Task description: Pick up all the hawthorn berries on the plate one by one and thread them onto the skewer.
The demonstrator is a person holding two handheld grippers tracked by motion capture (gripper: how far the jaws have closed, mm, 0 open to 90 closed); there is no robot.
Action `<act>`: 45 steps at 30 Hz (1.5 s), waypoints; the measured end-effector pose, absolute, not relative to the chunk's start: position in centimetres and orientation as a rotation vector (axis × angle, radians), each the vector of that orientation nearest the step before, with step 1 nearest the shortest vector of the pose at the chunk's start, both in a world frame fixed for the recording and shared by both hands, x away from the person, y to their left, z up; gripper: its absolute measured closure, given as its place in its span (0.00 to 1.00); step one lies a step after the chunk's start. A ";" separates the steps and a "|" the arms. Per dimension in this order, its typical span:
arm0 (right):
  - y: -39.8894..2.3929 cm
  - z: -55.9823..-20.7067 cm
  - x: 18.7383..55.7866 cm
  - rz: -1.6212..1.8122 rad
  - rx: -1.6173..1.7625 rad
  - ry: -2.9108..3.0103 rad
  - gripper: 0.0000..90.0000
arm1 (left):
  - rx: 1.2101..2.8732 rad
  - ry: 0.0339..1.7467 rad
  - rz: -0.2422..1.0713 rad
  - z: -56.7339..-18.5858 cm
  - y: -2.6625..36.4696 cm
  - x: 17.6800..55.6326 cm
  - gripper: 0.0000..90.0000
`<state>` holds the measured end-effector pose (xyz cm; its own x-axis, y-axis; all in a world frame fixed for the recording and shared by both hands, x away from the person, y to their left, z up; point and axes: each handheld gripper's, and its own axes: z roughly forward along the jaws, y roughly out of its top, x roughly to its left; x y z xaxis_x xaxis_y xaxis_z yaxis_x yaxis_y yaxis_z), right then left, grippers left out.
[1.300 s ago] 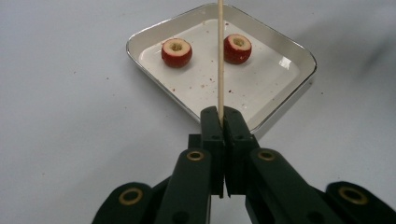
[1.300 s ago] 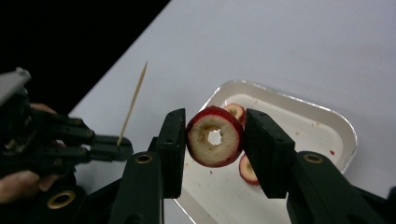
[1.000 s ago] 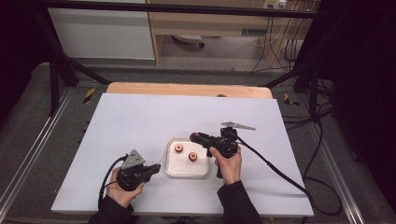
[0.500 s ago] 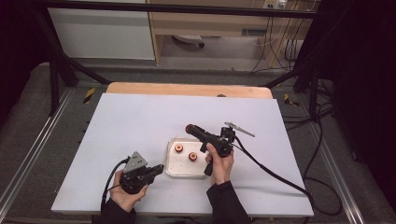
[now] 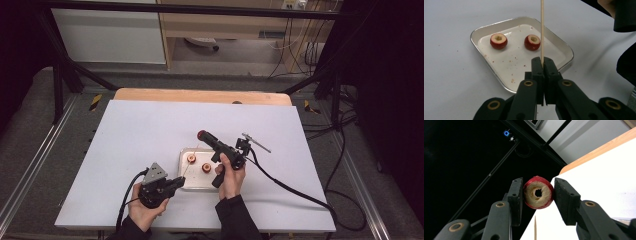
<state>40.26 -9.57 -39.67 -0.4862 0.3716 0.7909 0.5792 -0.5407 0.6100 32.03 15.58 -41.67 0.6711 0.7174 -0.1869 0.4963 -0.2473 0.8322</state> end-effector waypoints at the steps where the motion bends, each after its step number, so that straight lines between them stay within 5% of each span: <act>1: -9.5 -39.7 40.3 -2.166 -1.505 -1.424 0.67 | 1.908 0.954 0.282 -41.7 15.6 32.0 0.98; 45: -8.1 -41.9 39.3 -2.214 -1.443 -1.472 0.68 | 1.869 1.018 0.212 -41.8 15.6 32.5 0.98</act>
<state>39.28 -8.11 -41.90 -0.5395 0.3776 0.7526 0.5476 -0.5216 0.6543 32.49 15.61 -41.85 0.6366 0.7231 -0.2680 0.5558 -0.1892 0.8095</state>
